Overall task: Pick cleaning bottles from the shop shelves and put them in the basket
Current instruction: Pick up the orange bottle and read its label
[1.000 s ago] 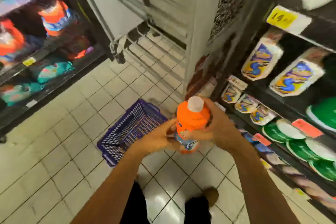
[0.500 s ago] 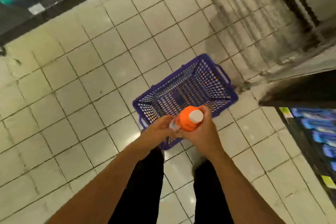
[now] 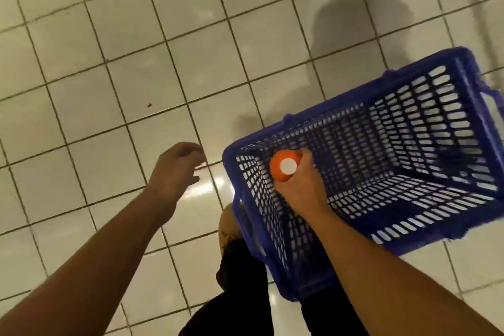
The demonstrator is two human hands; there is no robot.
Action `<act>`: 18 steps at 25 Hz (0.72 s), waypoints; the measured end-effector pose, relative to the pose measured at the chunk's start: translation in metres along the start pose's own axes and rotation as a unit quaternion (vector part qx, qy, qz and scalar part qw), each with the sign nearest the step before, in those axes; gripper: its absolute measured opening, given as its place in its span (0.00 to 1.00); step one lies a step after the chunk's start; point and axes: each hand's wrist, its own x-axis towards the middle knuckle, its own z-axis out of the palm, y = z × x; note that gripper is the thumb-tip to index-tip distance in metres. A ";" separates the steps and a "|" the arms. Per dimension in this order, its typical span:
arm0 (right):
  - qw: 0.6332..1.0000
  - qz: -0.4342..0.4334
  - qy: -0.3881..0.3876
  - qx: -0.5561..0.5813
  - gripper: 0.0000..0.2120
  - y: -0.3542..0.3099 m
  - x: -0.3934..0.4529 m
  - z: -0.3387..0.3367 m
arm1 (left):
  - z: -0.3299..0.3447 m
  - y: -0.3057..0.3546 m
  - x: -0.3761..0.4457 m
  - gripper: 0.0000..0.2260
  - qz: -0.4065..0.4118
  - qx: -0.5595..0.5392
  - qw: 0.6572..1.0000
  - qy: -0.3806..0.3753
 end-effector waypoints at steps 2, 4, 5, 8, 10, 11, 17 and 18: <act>1.000 -0.003 0.021 0.008 0.46 0.007 0.025 0.019 | 0.000 -0.014 0.028 0.08 -0.034 -0.039 0.999 -0.001; 0.999 -0.022 0.035 0.020 0.45 0.010 0.037 0.028 | 0.008 -0.023 0.043 0.08 -0.064 -0.079 0.995 -0.018; 0.999 -0.028 0.034 0.028 0.44 0.012 0.041 0.031 | 0.012 -0.027 0.047 0.08 -0.075 -0.091 0.993 -0.025; 0.999 -0.036 0.020 0.031 0.44 0.011 0.039 0.033 | 0.024 -0.033 0.045 0.12 -0.096 -0.095 0.990 -0.050; 0.999 -0.034 -0.001 0.026 0.44 0.008 0.036 0.035 | 0.026 -0.028 0.037 0.12 -0.092 -0.084 0.990 -0.063; 0.999 -0.035 -0.015 0.029 0.44 0.006 0.034 0.033 | 0.026 -0.025 0.036 0.12 -0.087 -0.076 0.991 -0.066; 0.990 -0.029 -0.129 0.045 0.49 -0.002 0.013 -0.007 | 0.022 -0.001 -0.001 0.08 -0.089 -0.053 0.994 -0.046; 0.988 -0.022 -0.141 0.056 0.49 -0.006 0.001 -0.021 | 0.020 0.004 -0.016 0.07 -0.092 -0.038 0.994 -0.045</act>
